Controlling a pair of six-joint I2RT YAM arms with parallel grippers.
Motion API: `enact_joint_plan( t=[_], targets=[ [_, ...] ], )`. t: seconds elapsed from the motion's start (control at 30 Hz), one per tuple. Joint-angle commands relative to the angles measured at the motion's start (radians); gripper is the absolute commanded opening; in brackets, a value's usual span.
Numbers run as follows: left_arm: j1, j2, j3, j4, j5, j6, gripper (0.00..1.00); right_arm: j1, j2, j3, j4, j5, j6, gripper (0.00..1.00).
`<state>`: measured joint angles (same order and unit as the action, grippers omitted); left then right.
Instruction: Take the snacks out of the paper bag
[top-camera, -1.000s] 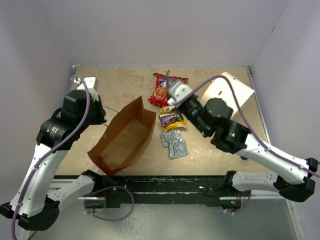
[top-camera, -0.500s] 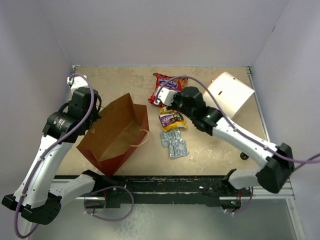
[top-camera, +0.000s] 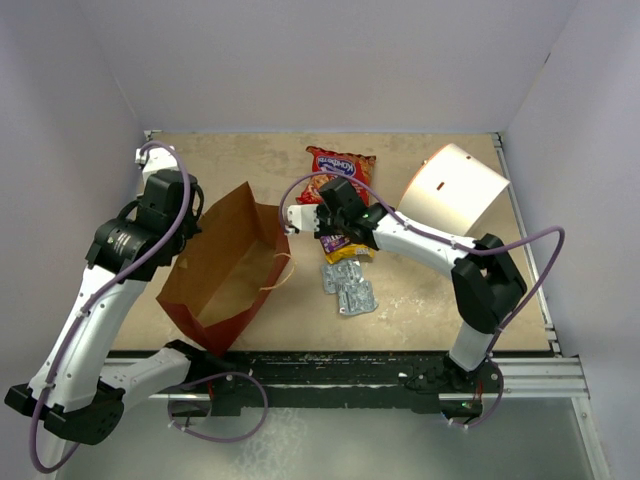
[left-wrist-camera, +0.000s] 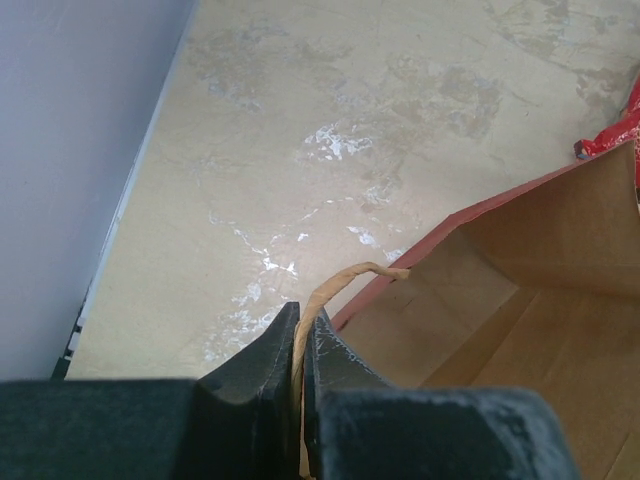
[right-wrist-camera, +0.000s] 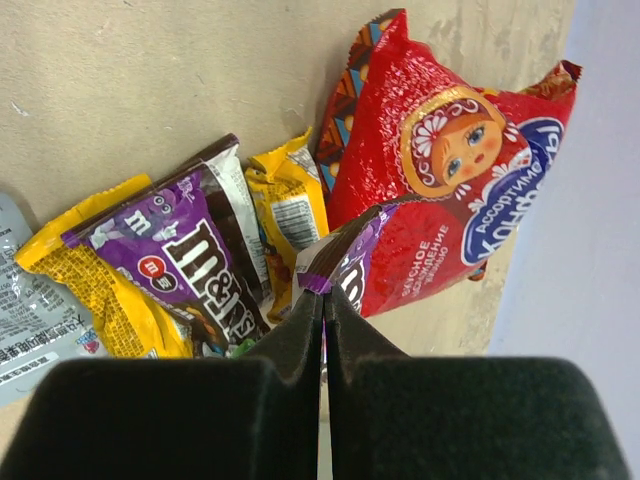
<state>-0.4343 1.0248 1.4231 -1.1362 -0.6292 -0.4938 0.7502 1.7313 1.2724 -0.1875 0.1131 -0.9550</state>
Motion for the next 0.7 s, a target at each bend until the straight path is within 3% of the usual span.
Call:
enact_joint_plan(
  t=[0.0,0.07,0.2,0.37,0.47,0.6,0.67],
  targets=[
    [0.003,0.027,0.044,0.050,-0.015,0.045,0.09,-0.005,0.023,0.079,-0.042,-0.038,-0.053,0.00],
    [0.004,0.034,0.055,0.051,-0.013,0.049,0.14,-0.004,0.034,0.085,-0.061,-0.040,-0.055,0.00],
    [0.006,0.035,0.073,0.046,-0.002,0.058,0.36,-0.005,0.045,0.086,-0.088,-0.059,-0.042,0.00],
    [0.006,0.034,0.131,0.029,0.030,0.060,0.51,-0.004,0.028,0.064,-0.127,-0.099,0.001,0.00],
    [0.006,0.034,0.167,0.029,0.049,0.071,0.68,-0.003,0.002,0.034,-0.109,-0.111,0.021,0.01],
    [0.006,0.033,0.204,0.046,0.083,0.097,0.97,-0.003,-0.006,0.040,-0.098,-0.104,0.056,0.17],
    [0.006,0.037,0.222,0.052,0.097,0.111,0.99,-0.001,-0.009,0.053,-0.096,-0.089,0.072,0.24]
  ],
)
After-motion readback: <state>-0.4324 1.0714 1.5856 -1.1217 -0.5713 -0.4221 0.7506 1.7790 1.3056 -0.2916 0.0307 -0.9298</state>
